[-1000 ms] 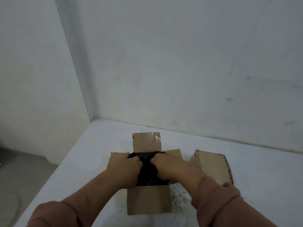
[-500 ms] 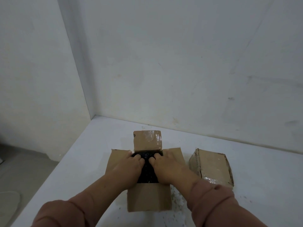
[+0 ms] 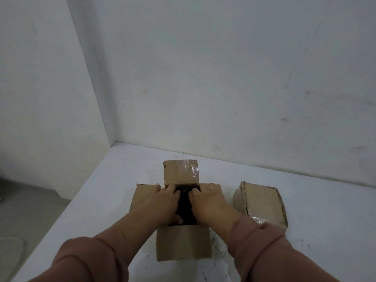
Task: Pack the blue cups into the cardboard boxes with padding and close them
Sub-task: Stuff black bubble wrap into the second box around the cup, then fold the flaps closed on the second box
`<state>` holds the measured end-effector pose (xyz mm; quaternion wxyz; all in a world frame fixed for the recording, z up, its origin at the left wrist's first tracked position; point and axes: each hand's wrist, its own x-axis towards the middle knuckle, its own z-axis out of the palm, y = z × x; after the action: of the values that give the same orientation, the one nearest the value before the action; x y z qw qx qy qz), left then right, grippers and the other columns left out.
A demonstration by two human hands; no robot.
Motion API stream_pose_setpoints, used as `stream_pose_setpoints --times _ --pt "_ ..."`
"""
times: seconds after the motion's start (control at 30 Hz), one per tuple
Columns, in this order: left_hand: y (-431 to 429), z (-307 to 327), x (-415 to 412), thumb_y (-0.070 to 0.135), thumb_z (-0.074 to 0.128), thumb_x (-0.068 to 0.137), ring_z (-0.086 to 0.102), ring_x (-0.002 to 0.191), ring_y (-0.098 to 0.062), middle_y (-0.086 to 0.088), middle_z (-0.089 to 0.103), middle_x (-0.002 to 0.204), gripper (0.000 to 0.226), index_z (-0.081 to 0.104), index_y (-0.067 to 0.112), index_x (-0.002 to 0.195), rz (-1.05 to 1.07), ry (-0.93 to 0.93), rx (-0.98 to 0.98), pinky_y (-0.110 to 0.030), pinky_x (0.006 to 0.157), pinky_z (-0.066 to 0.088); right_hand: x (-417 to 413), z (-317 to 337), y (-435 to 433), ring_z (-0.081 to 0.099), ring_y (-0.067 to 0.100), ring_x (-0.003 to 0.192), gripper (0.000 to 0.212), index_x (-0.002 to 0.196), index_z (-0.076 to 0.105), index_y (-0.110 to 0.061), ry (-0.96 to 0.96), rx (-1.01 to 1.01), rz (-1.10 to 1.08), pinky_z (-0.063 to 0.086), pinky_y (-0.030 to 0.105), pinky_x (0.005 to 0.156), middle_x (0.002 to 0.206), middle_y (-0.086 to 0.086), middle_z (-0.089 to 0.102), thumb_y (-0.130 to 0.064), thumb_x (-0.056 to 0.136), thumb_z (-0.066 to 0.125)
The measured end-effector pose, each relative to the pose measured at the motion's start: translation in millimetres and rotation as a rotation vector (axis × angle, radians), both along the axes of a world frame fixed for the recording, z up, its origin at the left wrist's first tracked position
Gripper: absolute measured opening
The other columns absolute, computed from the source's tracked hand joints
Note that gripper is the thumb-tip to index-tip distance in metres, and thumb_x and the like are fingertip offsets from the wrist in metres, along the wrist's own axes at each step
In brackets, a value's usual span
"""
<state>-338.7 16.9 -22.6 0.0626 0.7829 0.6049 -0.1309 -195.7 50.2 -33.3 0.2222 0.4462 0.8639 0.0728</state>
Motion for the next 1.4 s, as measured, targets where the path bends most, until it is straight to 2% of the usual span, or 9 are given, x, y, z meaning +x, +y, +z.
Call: stream_pose_setpoints --times 0.13,0.3,0.53,0.67,0.8,0.93,1.07,1.23,1.4 --pt "1 -4 -1 0.056 0.056 0.083 0.042 0.128 -0.026 -0.008 0.037 0.143 0.081 0.028 0.013 0.145 -0.007 0.009 -0.014 -0.044 0.117 0.015 1 7 -2 0.042 0.028 0.117 0.047 0.131 0.041 -0.01 0.096 -0.076 -0.041 0.035 0.039 0.096 0.126 0.01 0.047 -0.024 0.088 0.05" --pt "0 3 -16 0.026 0.057 0.082 0.047 0.114 -0.026 -0.006 0.047 0.13 0.047 0.047 0.017 0.128 0.014 -0.021 0.031 -0.033 0.101 0.035 3 29 5 0.039 0.027 0.111 0.029 0.11 0.059 -0.016 0.088 -0.06 -0.017 0.027 0.04 0.091 0.117 0.005 0.05 -0.021 0.082 0.053" --pt "-5 -3 -11 0.032 0.057 0.084 0.036 0.127 -0.03 -0.007 0.049 0.129 0.045 0.049 0.016 0.125 0.03 0.212 0.024 -0.06 0.114 0.006 1 4 -12 0.053 0.031 0.091 0.021 0.095 0.062 -0.011 0.167 0.114 0.008 0.028 0.042 0.084 0.094 0.01 0.062 -0.019 0.077 0.055" --pt "-7 -6 -11 0.029 0.057 0.083 0.033 0.13 -0.028 -0.003 0.051 0.128 0.043 0.048 0.017 0.124 0.079 0.132 0.04 -0.064 0.112 0.0 -3 15 -12 0.04 0.033 0.117 0.04 0.125 0.047 -0.005 0.124 -0.057 -0.014 0.027 0.041 0.101 0.124 0.015 0.049 -0.019 0.087 0.05" --pt "-7 -17 -12 0.033 0.059 0.082 0.03 0.135 -0.026 0.0 0.049 0.134 0.059 0.035 0.021 0.135 0.146 0.033 0.065 -0.063 0.112 0.0 -19 22 -14 0.034 0.031 0.131 0.07 0.146 0.018 -0.008 0.343 -0.262 -0.125 0.033 0.04 0.108 0.15 0.015 0.024 -0.013 0.087 0.056" --pt "-7 -20 -15 0.033 0.055 0.084 0.03 0.133 -0.025 0.0 0.046 0.139 0.057 0.036 0.023 0.137 0.12 0.004 0.11 -0.047 0.113 0.017 -26 14 -17 0.031 0.031 0.132 0.074 0.148 0.013 -0.009 0.357 -0.33 -0.204 0.035 0.04 0.109 0.154 0.012 0.015 -0.015 0.088 0.055" --pt "-13 -19 -27 0.024 0.051 0.081 0.038 0.134 -0.026 -0.001 0.046 0.141 0.058 0.043 0.022 0.138 0.175 -0.372 0.165 -0.034 0.109 0.027 -11 16 -12 0.035 0.026 0.132 0.063 0.144 0.03 -0.014 0.539 -0.409 -0.272 0.035 0.036 0.109 0.151 0.007 0.026 -0.016 0.085 0.052" --pt "-26 -13 -52 0.016 0.055 0.089 0.041 0.131 -0.03 -0.009 0.034 0.149 0.056 0.037 0.016 0.142 0.833 -0.814 0.187 -0.043 0.104 0.04 24 26 -7 0.043 0.024 0.118 0.037 0.122 0.056 -0.014 0.857 -0.066 -0.499 0.036 0.028 0.097 0.131 0.007 0.048 -0.011 0.087 0.045" --pt "-37 -3 -65 0.002 0.046 0.089 0.057 0.092 -0.032 -0.018 0.054 0.124 0.049 0.042 0.008 0.137 1.096 -1.263 0.047 -0.035 0.06 0.05 45 22 -10 0.048 0.027 0.114 0.053 0.136 0.039 -0.02 0.9 -0.227 -0.777 0.039 0.027 0.081 0.134 0.012 0.04 -0.008 0.085 0.044"
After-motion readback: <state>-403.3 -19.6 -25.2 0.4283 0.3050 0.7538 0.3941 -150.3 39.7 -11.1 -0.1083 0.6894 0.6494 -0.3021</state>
